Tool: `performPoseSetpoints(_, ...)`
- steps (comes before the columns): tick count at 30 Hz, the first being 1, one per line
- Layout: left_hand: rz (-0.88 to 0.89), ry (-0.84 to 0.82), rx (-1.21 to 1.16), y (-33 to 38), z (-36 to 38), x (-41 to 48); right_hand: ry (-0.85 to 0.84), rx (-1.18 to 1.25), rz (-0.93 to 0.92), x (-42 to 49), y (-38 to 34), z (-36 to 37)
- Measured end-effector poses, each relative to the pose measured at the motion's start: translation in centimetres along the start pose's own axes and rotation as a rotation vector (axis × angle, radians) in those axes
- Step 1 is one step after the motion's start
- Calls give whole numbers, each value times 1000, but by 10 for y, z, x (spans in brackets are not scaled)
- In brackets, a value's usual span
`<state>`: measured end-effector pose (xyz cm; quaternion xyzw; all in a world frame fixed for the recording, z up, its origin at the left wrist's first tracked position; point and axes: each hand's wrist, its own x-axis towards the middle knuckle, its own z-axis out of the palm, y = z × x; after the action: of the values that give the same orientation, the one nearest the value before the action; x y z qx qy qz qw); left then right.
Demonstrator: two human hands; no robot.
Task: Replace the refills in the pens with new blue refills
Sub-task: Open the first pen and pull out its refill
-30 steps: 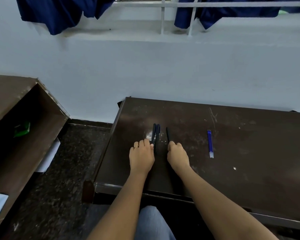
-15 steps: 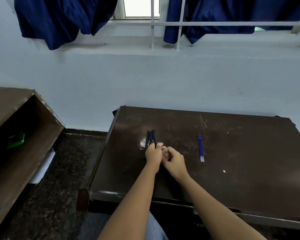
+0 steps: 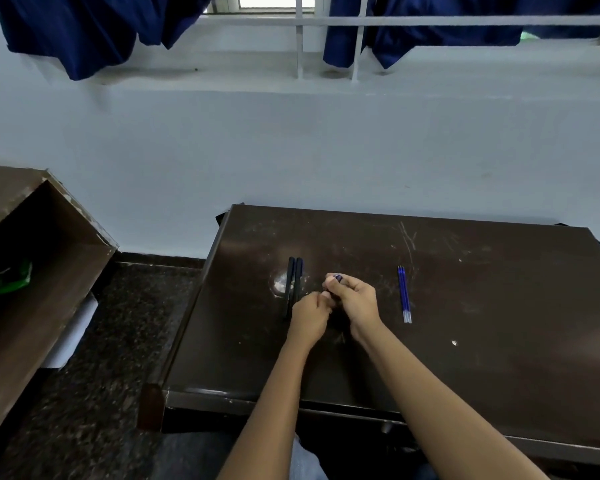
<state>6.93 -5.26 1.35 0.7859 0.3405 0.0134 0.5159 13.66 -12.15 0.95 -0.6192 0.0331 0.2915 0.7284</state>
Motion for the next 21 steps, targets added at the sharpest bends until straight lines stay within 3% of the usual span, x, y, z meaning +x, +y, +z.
performPoseSetpoints(6, -77, 108, 57, -8, -1, -1, -3, -11, 117, 16, 6, 15)
performPoseSetpoints(13, -120, 129, -87, -18, -4, 3, -76, -64, 141, 30, 9, 24)
performPoseSetpoints(21, -177, 61, 98, -17, -15, 21, 134, 172, 189, 37, 14, 25)
